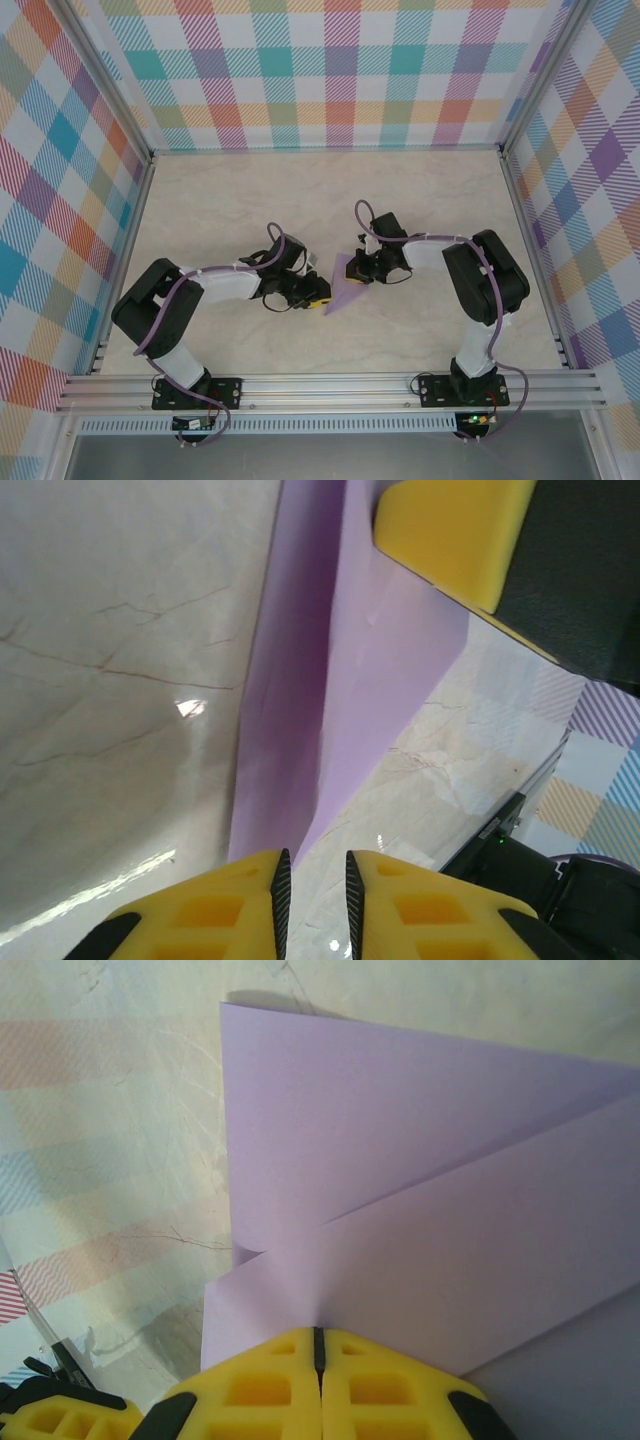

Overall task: Fold a paper plane with a square sheet of paper (pick it up from the middle)
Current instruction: Fourth fold the wing at the center of the table.

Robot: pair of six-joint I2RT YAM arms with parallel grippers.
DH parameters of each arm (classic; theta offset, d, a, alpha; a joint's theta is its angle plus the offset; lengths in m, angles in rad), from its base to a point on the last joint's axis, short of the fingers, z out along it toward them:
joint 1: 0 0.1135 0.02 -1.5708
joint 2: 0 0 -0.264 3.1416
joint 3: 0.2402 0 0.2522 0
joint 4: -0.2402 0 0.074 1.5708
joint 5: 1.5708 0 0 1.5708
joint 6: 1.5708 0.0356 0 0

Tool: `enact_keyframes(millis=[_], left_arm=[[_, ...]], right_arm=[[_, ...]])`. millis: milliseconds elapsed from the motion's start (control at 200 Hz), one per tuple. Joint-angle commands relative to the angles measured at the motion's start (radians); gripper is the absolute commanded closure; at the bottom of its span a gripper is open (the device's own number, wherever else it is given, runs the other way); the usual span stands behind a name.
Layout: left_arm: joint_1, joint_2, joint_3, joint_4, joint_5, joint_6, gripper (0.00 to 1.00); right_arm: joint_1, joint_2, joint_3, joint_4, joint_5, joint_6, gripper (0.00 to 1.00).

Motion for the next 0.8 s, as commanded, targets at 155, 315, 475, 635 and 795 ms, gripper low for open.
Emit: enact_keyframes(millis=[155, 315, 475, 635, 795], left_arm=[[-0.014, 0.056, -0.003, 0.046, 0.051, 0.012, 0.76], [-0.019, 0.068, -0.004, 0.045, 0.055, 0.015, 0.83], [-0.027, 0.080, -0.006, 0.021, 0.052, 0.029, 0.92], [-0.035, 0.097, -0.010, -0.012, 0.041, 0.044, 0.94], [-0.035, 0.095, -0.003, -0.054, 0.033, 0.066, 0.90]], right_arm=[[0.007, 0.077, -0.015, -0.086, 0.092, -0.018, 0.95], [0.006, 0.083, -0.010, -0.092, 0.093, -0.015, 0.95], [0.006, 0.086, -0.010, -0.097, 0.099, -0.016, 0.95], [0.006, 0.090, -0.006, -0.104, 0.101, -0.015, 0.95], [0.006, 0.098, -0.003, -0.108, 0.102, -0.017, 0.95]])
